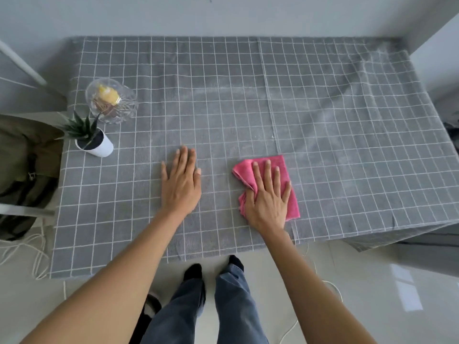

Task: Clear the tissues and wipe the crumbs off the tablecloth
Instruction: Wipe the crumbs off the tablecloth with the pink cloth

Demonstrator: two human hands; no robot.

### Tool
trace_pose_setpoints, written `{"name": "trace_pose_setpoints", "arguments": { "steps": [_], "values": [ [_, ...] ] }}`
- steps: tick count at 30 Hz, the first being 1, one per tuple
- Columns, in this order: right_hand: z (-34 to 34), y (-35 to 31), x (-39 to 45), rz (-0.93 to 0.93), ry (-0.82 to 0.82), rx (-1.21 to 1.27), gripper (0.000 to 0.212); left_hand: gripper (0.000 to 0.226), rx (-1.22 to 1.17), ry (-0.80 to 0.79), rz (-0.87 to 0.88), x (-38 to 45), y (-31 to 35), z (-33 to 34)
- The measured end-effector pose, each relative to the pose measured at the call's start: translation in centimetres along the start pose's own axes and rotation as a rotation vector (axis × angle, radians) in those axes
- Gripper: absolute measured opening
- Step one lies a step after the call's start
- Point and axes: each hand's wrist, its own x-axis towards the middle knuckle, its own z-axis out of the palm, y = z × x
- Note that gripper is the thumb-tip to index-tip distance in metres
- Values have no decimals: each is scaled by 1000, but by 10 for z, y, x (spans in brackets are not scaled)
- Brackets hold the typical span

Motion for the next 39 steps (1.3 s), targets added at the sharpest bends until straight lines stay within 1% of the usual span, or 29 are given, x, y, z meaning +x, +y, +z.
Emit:
{"name": "trace_pose_setpoints", "arguments": {
  "steps": [4, 6, 9, 11, 14, 16, 18, 21, 24, 26, 29, 31, 35, 39],
  "values": [
    [-4, 1, 14, -67, -3, 15, 64, 54, 10, -3, 2, 31, 12, 3],
    [-9, 17, 24, -48, 5, 8, 63, 54, 23, 11, 22, 35, 10, 6],
    [-23, 54, 51, 85, 35, -36, 60, 56, 32, 43, 42, 33, 5, 9],
    [-33, 72, 71, 185, 55, -15, 59, 56, 41, 55, 42, 31, 5, 11],
    [-38, 72, 90, 275, 86, 55, 59, 57, 38, 73, 41, 32, 7, 11],
    [-36, 59, 92, 293, 94, 62, 59, 57, 42, 81, 35, 31, 7, 11],
    [-32, 42, 90, 231, 81, 35, 61, 57, 47, 87, 35, 31, 8, 12],
    [-18, 4, 83, 54, 29, -8, 66, 57, 49, 93, 29, 31, 9, 12],
    [-6, -26, 74, -72, 2, -5, 62, 57, 55, 103, 24, 31, 10, 11],
    [-9, -23, 73, -120, -2, 21, 60, 56, 54, 102, 23, 31, 10, 11],
    [-18, 2, 79, -203, 16, 25, 60, 55, 63, 95, 32, 30, 8, 11],
    [-24, 25, 87, -155, 33, 14, 58, 55, 61, 90, 30, 31, 7, 10],
    [-37, 67, 104, 48, 62, 2, 56, 55, 49, 90, 31, 31, 7, 11],
    [-35, 60, 103, 114, 74, -6, 59, 55, 61, 90, 17, 32, 6, 12]
  ]
}}
